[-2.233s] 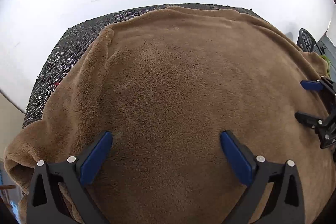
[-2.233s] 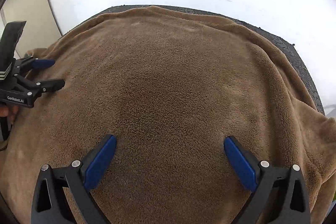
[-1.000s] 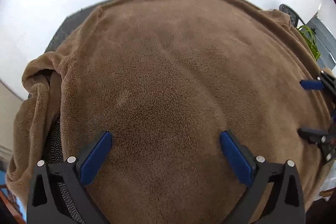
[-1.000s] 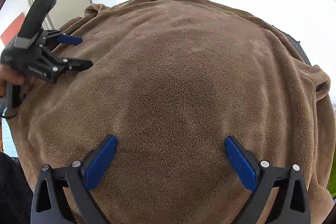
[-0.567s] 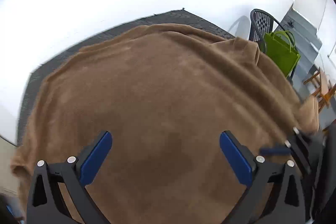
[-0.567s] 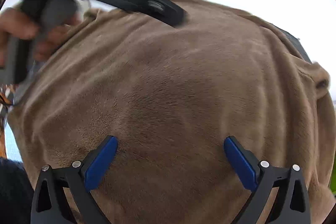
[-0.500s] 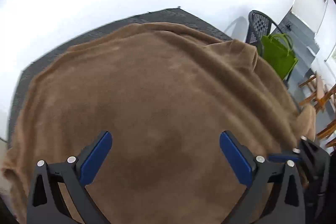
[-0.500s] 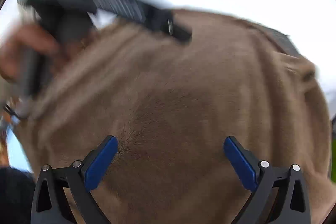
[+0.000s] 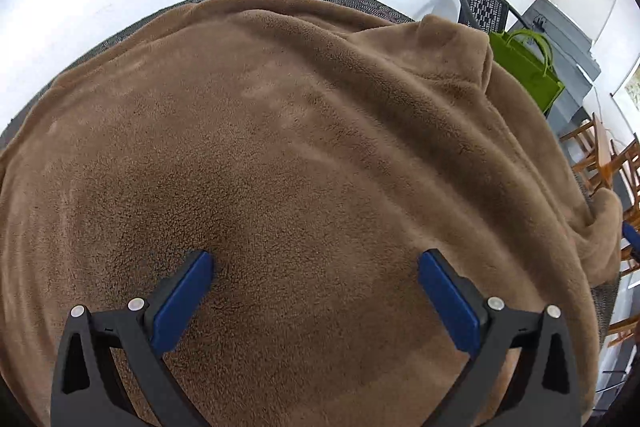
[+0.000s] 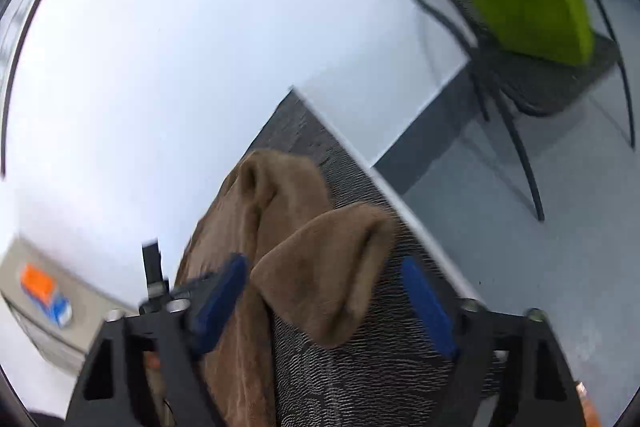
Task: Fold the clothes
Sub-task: 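Grasp a blanket corner with the right gripper and lift it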
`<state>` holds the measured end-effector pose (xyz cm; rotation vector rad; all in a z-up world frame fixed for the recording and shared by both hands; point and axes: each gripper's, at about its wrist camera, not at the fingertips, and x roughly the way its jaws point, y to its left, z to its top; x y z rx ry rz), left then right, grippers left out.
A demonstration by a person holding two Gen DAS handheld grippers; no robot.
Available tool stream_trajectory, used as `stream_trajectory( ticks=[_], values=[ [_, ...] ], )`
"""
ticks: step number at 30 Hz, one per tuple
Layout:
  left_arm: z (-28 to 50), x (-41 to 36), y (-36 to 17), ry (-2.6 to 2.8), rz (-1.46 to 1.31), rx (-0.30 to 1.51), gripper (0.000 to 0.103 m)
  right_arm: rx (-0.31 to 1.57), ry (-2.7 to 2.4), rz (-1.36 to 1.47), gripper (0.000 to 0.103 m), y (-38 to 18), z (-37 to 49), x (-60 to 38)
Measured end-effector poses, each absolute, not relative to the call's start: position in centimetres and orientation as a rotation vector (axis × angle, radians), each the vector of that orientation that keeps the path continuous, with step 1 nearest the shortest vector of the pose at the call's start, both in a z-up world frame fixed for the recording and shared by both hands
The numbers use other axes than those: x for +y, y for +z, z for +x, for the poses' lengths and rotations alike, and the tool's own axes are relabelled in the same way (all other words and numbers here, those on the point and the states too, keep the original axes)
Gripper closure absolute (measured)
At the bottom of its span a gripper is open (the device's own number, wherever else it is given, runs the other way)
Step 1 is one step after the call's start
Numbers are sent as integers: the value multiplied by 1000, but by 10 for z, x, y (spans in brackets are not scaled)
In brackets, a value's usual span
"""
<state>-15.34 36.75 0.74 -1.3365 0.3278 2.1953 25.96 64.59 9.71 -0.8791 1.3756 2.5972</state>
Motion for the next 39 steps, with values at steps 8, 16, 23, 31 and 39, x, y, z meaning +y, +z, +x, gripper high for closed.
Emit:
stream_trajectory(
  ticks=[8,16,23,31,39],
  values=[
    [-149,366,8,2198,-1330,340,0,1794,2493,-849,46,64,238,663],
    [-141,369,6,2208,-1288,361,0,1804,2467,-931,69,55,215,668],
    [-132,368,8,2207,-1264,363,0,1651,2519,-840,91,70,215,671],
    [-137,368,10,2204,-1262,364,0,1269,2676,-584,91,145,234,675],
    [-147,371,8,2185,-1298,362,0,975,2666,-343,91,203,258,683]
  ],
)
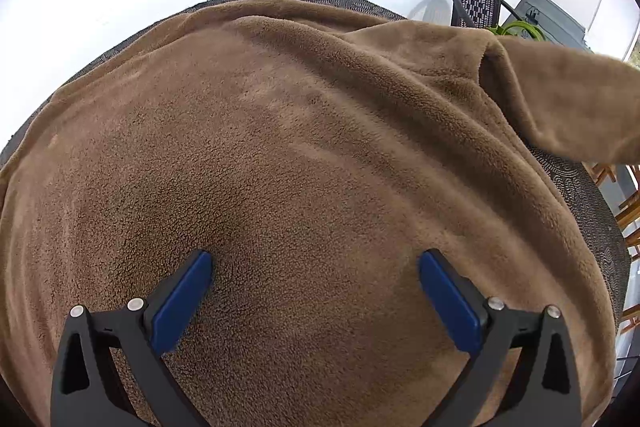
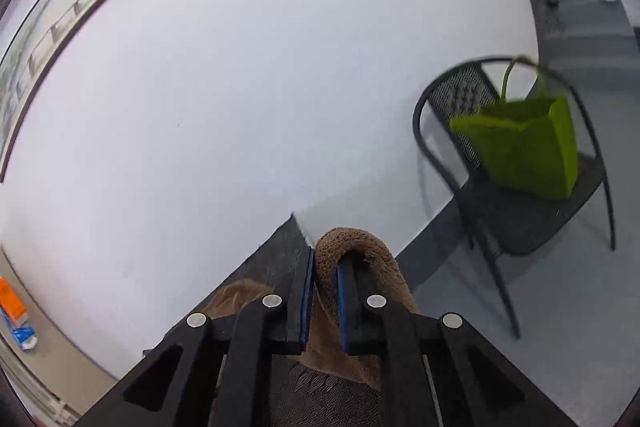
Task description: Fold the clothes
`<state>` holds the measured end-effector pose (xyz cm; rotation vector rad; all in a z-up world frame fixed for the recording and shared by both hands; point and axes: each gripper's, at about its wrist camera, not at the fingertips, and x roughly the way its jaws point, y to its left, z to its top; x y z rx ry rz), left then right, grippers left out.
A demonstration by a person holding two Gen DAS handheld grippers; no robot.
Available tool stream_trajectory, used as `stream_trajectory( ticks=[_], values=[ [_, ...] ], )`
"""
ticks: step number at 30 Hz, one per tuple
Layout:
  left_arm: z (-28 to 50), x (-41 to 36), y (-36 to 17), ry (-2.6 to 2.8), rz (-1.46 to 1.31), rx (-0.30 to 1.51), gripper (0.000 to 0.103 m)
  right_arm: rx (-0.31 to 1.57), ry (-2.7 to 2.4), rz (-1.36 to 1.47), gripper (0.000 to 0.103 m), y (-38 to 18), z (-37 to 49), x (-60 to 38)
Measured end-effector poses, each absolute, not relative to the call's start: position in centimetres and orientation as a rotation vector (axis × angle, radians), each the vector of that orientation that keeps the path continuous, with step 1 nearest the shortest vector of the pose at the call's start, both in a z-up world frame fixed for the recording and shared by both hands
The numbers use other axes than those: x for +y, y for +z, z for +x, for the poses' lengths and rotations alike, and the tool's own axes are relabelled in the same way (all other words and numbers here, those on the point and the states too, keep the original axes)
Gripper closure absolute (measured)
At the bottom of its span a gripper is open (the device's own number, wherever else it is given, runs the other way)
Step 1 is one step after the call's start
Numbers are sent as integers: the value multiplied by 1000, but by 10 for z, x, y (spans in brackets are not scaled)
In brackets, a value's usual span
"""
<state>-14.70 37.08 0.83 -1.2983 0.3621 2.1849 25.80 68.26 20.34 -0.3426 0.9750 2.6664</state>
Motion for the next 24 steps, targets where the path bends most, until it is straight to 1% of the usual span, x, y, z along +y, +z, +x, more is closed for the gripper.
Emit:
stream_trajectory(
  ticks=[2,6,8,12,15,20,24],
  values=[
    [-156,372,9,2168,-1318,345,0,906,2648,-324,91,212,259,684],
    [-176,369,24,2137,-1324,170,0,736,2619,-331,91,228,245,683],
    [-190,372,35,2138,-1302,121,0,631,2613,-335,91,242,234,680],
    [-222,390,49,2173,-1242,147,0,445,2609,-297,91,275,209,674],
    [-250,404,52,2184,-1203,208,0,327,2599,-238,91,305,191,672],
    [-284,432,42,2196,-1200,289,0,162,2586,-173,91,348,150,673],
    [-314,447,29,2197,-1226,278,0,84,2554,-155,91,369,115,677]
  ],
)
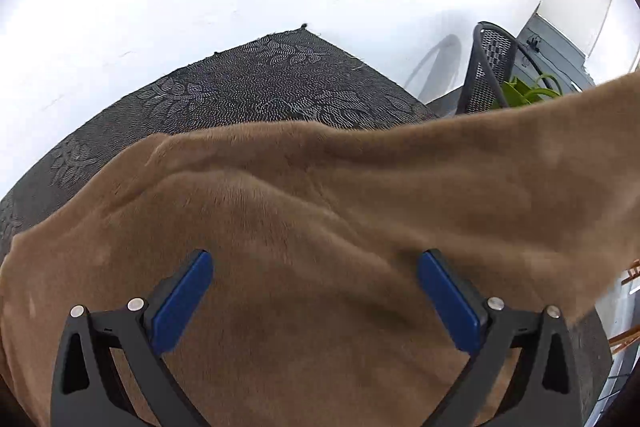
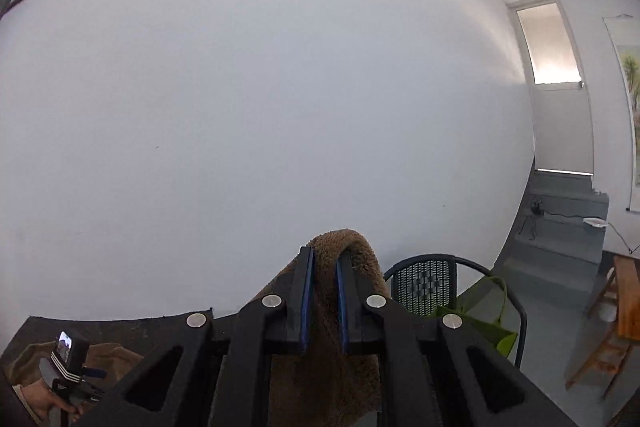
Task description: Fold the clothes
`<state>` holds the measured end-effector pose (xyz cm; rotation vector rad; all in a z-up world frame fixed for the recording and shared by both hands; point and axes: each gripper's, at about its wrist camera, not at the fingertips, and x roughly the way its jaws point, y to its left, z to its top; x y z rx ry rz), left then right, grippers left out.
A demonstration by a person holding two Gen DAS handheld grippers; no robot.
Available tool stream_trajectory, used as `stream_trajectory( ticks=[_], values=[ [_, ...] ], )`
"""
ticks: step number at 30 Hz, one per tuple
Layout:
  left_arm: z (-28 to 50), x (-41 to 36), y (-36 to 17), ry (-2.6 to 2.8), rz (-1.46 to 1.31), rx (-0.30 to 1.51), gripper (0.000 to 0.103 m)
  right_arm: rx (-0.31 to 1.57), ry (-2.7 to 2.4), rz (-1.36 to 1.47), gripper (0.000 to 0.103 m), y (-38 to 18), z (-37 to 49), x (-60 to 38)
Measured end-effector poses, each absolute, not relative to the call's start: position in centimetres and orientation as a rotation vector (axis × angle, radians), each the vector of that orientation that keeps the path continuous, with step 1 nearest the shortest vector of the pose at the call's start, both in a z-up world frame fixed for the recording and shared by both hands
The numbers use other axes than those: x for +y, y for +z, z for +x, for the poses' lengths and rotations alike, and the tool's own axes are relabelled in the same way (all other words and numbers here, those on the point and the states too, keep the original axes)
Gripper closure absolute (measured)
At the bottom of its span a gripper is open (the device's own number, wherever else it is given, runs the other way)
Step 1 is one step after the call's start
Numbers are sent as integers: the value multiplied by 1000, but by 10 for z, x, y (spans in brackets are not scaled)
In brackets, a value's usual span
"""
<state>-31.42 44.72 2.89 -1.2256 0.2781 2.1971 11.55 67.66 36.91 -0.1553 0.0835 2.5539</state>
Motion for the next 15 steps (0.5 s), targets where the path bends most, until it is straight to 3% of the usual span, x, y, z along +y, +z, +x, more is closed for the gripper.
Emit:
stream_trajectory(
  ticks=[8,15],
  values=[
    [-369,473,5,2051,-1297,116,0,146,2437,-167,91,360,67,707],
    [-385,497,0,2093,-1240,237,0,188,2388,-183,91,330,49,724]
  ],
)
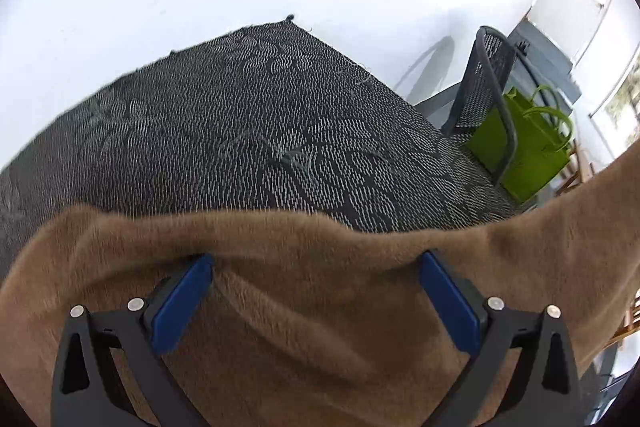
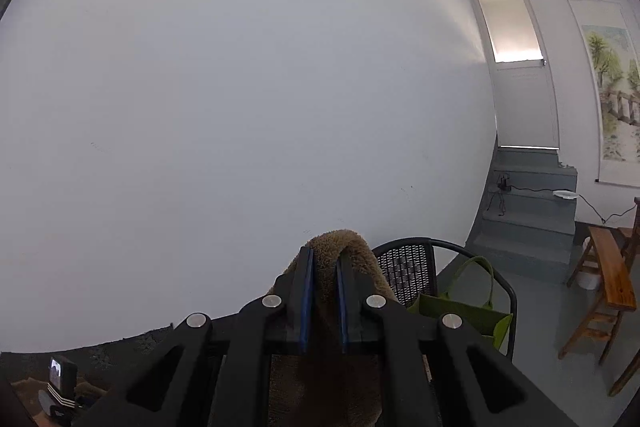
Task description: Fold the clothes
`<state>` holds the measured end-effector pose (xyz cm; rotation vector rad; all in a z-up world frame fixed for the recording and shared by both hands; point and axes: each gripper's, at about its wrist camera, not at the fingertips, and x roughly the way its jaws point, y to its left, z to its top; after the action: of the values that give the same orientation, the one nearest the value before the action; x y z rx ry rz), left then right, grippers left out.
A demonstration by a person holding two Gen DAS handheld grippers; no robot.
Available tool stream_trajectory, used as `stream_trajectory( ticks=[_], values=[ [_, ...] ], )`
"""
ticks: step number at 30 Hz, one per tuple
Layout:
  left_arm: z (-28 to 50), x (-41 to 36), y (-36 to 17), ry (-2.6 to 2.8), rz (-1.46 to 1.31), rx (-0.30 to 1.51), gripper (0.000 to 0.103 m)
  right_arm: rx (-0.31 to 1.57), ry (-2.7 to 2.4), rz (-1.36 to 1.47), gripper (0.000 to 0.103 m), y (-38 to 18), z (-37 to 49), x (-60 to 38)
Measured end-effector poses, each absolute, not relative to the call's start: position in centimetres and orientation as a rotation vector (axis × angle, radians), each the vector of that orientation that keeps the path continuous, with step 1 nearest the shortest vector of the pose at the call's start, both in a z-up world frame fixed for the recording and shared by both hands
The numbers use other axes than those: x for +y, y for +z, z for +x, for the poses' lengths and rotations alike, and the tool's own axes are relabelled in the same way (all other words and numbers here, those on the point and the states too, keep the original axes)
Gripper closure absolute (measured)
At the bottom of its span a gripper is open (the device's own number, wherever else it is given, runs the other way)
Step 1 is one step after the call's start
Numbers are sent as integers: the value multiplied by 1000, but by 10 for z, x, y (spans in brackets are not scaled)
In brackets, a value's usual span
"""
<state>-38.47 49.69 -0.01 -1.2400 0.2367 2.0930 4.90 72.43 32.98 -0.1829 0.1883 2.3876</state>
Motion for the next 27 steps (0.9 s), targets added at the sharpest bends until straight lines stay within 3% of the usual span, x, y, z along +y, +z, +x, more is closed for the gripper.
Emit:
stream_trajectory(
  ticks=[8,16,19,23,27],
  values=[
    [-401,521,-6,2162,-1221,298,0,216,2348,-174,91,327,50,730],
    [-407,488,12,2055,-1224,16,0,167,2371,-190,91,327,40,727],
    [-402,477,14,2022,-1233,-5,0,198,2373,-198,91,322,39,728],
    [-383,480,6,1917,-1247,79,0,273,2370,-211,91,316,40,737],
    [-360,500,-5,1962,-1125,357,0,279,2360,-231,91,312,43,735]
  ],
)
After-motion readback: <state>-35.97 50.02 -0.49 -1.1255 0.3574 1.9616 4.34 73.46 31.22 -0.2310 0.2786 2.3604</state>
